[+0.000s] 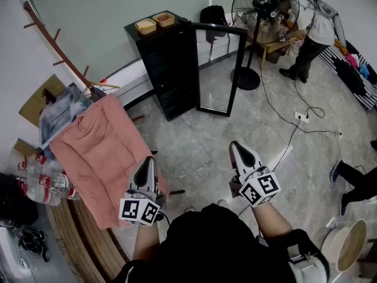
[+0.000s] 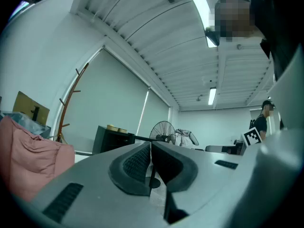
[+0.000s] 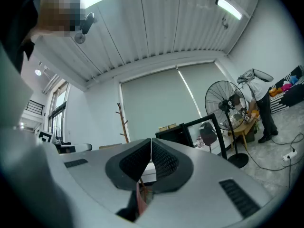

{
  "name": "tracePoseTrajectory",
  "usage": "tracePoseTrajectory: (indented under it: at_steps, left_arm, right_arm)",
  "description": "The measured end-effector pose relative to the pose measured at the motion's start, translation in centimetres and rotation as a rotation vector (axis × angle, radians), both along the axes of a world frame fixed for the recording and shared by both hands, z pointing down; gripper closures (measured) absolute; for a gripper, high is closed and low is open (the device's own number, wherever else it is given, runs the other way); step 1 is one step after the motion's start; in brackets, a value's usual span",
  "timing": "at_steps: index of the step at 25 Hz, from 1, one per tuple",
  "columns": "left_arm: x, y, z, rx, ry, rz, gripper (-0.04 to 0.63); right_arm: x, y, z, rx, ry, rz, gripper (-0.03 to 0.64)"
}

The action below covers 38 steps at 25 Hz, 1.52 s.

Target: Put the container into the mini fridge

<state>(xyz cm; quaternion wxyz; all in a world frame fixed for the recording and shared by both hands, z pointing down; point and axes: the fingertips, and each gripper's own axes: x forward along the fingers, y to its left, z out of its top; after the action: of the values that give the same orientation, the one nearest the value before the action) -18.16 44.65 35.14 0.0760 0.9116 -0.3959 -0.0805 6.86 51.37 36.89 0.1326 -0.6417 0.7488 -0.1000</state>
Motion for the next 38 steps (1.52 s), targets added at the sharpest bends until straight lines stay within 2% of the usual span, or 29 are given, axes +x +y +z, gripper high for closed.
tracePoseTrajectory:
  at_steps: [7,16,22,26,28,30,31,32,38]
  left_arm:
    - [-0.2,0.1,0.1,-0.024,0.003,-0.024,0.569]
    - [1.4,0.8,0.9,-0.031,-0.018,0.022,0.569]
    - [1.3,0.8,1.9,-0.063,-0.03,0.012,0.557]
    - [1.4,0.9,2.2,-0.069,-0.042,0.013,0.47]
    - [1.3,0.6,2.1,-0.066,-0.05,0.004,0.397]
    - [0.8,0.3,1.9,-0.066,-0.058,0.0,0.343]
    - [0.3,0.2,1.9,-0.066,-0.06,-0.002,0.332]
    - [-0.2,0.0,2.0,-0.065,-0.06,-0.004,0.325]
    - [-3.2,-1.0,2.6,-0.07,-0.053,0.007,0.317]
  right_arm:
    - [-0.2,0.4,-0.5,0.004,0.042,-0.022,0.581]
    - [-1.9,0.7,0.4,-0.027,0.072,-0.092,0.581]
    - [-2.7,0.7,0.5,-0.005,0.099,-0.103,0.578]
    - [-3.6,0.6,0.3,0.011,0.081,-0.115,0.577]
    - [-4.1,0.2,0.1,0.022,0.092,-0.105,0.558]
    - [-4.7,-0.3,0.0,0.022,0.102,-0.095,0.44]
    - [-5.0,-0.5,0.1,0.019,0.101,-0.091,0.4]
    - [-5.4,-0.8,0.2,0.015,0.1,-0.089,0.389]
    - [-7.9,-1.5,0.6,-0.007,0.125,-0.073,0.383]
